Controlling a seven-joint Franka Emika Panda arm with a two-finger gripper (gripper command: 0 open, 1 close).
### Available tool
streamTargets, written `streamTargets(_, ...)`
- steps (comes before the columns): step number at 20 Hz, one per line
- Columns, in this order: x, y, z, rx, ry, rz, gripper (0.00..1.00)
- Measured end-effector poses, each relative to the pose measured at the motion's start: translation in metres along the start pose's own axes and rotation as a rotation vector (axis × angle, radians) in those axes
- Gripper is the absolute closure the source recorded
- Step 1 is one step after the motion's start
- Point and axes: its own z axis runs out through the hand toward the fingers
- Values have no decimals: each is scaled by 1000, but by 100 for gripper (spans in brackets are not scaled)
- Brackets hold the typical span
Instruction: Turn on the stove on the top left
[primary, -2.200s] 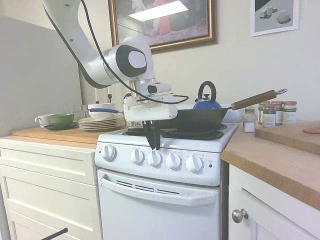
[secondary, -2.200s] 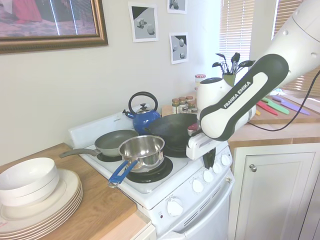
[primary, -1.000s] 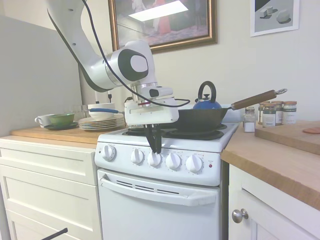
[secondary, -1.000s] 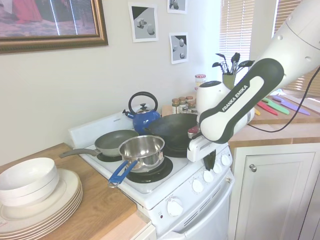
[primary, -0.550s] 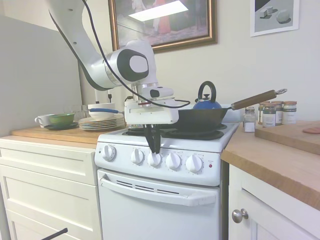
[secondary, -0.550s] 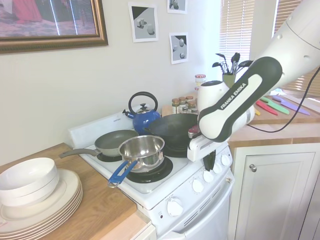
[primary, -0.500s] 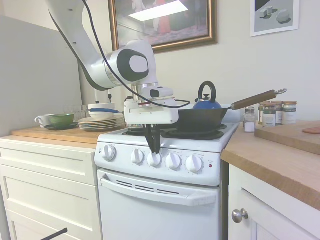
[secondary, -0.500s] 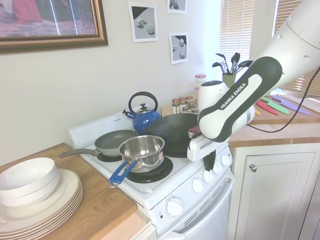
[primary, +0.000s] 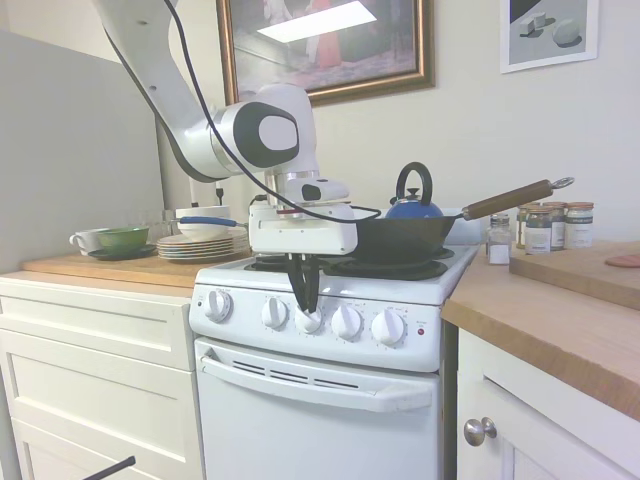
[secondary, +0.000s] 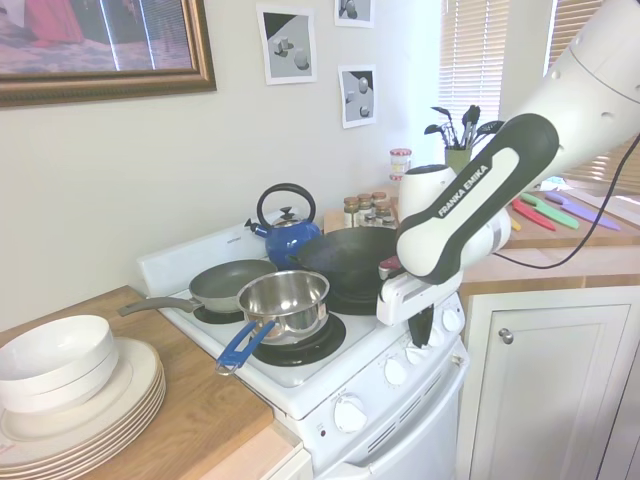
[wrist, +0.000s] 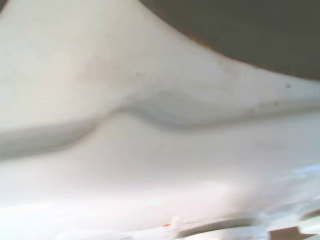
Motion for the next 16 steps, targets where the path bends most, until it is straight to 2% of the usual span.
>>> streamTargets(6, -6, -7, -1, 13, -12, -4, 100)
streamTargets(11, -6, -5, 1, 49, -59, 7, 100)
streamTargets(16, -2, 1, 10, 44, -72, 20, 100)
